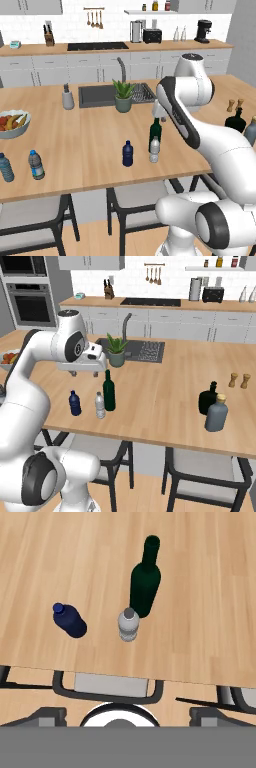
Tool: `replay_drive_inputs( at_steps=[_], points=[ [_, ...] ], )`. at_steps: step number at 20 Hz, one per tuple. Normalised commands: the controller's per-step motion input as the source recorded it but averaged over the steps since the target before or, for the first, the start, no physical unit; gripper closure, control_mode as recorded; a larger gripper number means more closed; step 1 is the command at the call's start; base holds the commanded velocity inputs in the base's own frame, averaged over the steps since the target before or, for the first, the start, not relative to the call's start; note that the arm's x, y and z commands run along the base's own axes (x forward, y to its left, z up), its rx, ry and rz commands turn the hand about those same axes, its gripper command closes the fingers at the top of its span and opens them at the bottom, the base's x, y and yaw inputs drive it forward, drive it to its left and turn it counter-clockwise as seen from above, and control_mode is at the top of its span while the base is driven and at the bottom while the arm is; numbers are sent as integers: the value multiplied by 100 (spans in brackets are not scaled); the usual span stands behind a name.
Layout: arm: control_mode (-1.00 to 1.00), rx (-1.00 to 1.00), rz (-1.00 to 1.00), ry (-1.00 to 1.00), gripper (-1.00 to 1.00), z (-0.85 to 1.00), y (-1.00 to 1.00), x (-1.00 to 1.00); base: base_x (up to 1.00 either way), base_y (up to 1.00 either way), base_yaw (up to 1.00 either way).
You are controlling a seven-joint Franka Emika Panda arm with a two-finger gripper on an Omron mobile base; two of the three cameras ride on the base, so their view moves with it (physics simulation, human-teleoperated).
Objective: Move the plastic bottles in the middle to the plastics group, and the glass bottles in the middle to the glass group.
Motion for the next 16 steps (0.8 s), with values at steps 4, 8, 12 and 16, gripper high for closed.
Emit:
replay_drive_inputs(
  at_steps=[4, 8, 12, 16],
  points=[
    [-100, 0, 0, 0, -100, -13, 0, 1, 0, 0, 0],
    [-100, 0, 0, 0, -100, -11, 0, 18, 0, 0, 0],
    [-100, 0, 0, -7, -100, 0, 0, 6, 0, 0, 0],
    [-100, 0, 0, -15, -100, -1, 0, 0, 0, 0, 0]
  ],
)
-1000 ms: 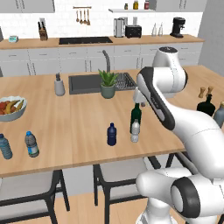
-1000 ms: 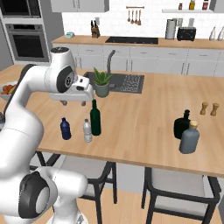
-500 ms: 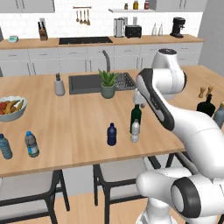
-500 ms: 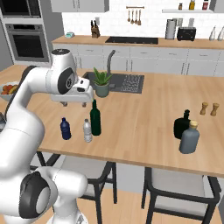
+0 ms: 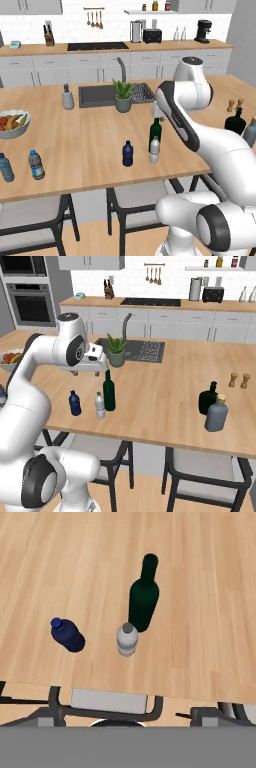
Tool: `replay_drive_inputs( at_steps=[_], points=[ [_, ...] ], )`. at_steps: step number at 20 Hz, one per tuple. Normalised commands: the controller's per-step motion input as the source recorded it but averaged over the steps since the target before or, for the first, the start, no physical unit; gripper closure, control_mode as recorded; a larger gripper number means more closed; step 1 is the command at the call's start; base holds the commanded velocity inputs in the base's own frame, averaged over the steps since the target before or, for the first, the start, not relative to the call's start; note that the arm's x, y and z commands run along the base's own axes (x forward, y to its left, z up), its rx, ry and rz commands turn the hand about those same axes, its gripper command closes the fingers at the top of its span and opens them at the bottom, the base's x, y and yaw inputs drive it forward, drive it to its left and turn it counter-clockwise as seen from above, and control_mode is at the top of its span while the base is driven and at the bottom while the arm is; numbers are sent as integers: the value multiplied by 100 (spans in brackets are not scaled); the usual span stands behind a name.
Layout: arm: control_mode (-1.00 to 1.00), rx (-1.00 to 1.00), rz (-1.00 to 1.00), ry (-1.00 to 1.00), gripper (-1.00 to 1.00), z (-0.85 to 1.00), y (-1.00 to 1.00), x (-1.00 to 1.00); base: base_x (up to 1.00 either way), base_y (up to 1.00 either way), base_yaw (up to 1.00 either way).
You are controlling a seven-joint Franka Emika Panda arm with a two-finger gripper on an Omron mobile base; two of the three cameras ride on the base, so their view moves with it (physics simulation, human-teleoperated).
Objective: Move the plastic bottles in the middle to the plastics group, and the glass bottles in the middle to the glass group.
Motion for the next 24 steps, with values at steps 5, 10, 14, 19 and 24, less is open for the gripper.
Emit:
replay_drive_inputs(
  at_steps=[5, 10, 14, 19, 24],
  points=[
    [-100, 0, 0, -8, -100, -23, 0, 1, 0, 0, 0],
    [-100, 0, 0, 0, -100, -43, 1, 12, 0, 0, 0],
    [-100, 0, 0, 0, -100, -17, 33, -11, 0, 0, 0],
    [-100, 0, 0, 0, -100, -20, 58, -10, 0, 0, 0],
    [-100, 0, 0, 0, -100, -21, 71, 0, 0, 0, 0]
  ],
)
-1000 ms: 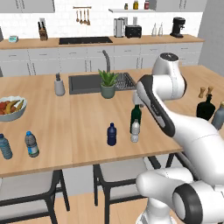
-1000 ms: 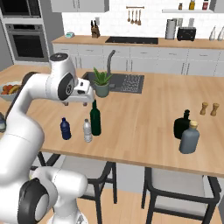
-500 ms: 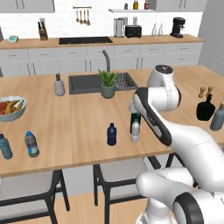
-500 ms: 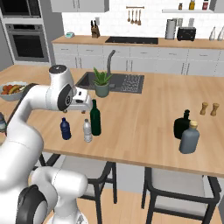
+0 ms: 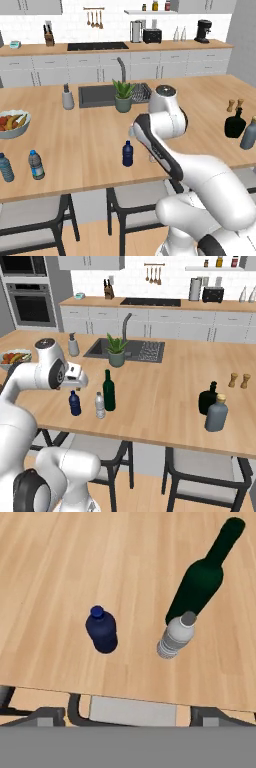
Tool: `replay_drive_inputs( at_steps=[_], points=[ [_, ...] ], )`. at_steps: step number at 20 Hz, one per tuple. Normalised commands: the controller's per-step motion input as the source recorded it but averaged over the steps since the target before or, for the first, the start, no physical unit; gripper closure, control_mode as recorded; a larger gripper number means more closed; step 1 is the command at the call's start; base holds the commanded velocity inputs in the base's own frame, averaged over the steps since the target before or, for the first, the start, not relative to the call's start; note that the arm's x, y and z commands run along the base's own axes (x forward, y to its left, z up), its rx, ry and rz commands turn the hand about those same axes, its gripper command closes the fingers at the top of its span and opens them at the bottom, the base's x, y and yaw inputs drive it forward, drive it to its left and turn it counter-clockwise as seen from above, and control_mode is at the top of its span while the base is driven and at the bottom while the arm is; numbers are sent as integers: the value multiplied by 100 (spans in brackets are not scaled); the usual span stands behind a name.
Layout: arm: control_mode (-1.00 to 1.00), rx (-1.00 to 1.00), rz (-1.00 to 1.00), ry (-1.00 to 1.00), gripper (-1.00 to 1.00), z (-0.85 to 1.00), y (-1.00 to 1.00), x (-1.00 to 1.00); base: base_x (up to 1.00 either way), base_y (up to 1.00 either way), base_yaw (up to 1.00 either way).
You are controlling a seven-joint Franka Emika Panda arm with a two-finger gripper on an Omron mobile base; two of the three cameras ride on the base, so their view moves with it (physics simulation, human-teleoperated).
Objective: Move the plastic bottles in the middle to the plastics group, and the glass bottles in the middle to the glass group.
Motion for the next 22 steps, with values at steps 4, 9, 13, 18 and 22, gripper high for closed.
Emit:
replay_drive_inputs(
  at_steps=[4, 9, 13, 18, 22],
  points=[
    [-100, 0, 0, 0, -100, -16, 70, 6, 0, 0, 0],
    [-100, 0, 0, 0, -100, -25, 25, 62, 0, 0, 0],
    [-100, 0, 0, 1, -100, -29, 0, 70, 0, 0, 0],
    [-100, 3, -3, 3, -100, -24, 0, 43, 0, 0, 0],
    [-100, 0, -1, 5, -100, -37, 13, 7, 0, 0, 0]
  ],
)
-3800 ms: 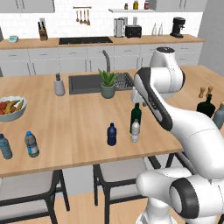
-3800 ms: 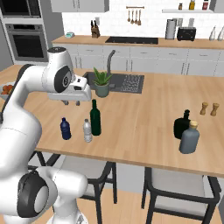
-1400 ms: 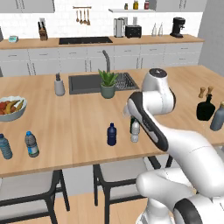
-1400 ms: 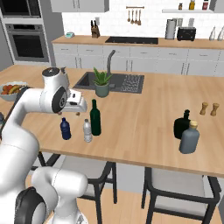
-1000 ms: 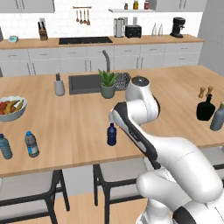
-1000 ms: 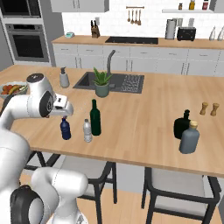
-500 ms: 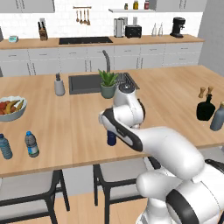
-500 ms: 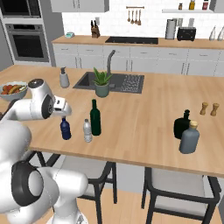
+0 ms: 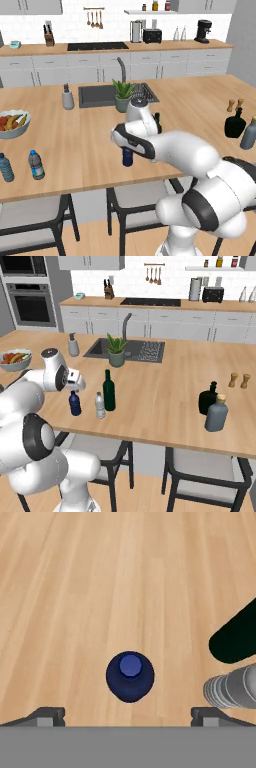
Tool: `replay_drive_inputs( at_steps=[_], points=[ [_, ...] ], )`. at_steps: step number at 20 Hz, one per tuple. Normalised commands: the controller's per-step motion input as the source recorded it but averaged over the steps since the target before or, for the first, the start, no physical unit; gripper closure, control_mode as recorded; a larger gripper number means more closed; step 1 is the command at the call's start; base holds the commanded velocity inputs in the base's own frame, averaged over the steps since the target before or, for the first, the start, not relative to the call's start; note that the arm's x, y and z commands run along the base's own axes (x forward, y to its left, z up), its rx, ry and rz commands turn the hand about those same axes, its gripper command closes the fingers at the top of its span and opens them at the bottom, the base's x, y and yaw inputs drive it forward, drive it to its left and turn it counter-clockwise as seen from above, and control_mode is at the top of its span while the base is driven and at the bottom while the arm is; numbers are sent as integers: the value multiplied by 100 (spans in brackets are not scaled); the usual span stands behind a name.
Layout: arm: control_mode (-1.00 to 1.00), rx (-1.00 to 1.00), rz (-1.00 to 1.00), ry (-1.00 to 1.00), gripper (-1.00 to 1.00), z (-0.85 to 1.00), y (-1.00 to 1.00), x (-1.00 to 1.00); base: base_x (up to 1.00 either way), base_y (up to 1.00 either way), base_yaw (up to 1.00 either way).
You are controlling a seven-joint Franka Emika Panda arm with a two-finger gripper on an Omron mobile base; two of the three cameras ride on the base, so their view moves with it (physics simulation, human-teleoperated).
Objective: Move the plastic bottles in the middle to the plastics group, and the glass bottles in the middle to the glass group.
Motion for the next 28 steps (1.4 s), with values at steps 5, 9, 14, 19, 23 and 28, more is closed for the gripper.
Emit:
replay_drive_inputs(
  at_steps=[5, 9, 14, 19, 23, 28],
  points=[
    [-100, 0, 0, 3, -100, -42, 6, 11, 0, 0, 0],
    [-100, 0, 0, 0, -100, -29, 0, 19, 0, 0, 0],
    [-100, 0, 0, 0, -100, -22, 0, 11, 0, 0, 0],
    [-100, 0, 0, 0, -100, -29, 0, 9, 0, 0, 0],
    [-100, 0, 0, 0, -100, -20, 0, 2, 0, 0, 0],
    [-100, 0, 0, 0, -100, -1, 0, 0, 0, 0, 0]
  ],
)
